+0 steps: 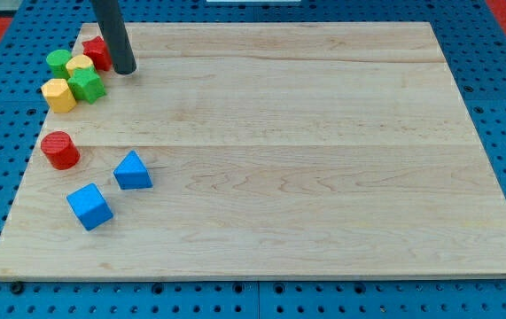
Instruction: Move the red star to the top left
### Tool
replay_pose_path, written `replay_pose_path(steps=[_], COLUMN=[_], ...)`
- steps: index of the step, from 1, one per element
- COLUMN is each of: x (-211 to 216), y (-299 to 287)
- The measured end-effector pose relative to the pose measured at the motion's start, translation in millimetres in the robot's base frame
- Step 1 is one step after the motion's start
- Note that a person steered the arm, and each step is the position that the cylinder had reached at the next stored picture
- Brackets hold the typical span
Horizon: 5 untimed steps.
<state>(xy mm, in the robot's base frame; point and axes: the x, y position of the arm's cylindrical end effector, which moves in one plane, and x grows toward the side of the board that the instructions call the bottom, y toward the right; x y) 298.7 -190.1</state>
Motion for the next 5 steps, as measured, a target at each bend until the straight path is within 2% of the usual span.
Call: replay_pose_path(steps=[2, 3, 4, 5], x=[-33, -13, 18, 24], y=[46, 85, 55, 11])
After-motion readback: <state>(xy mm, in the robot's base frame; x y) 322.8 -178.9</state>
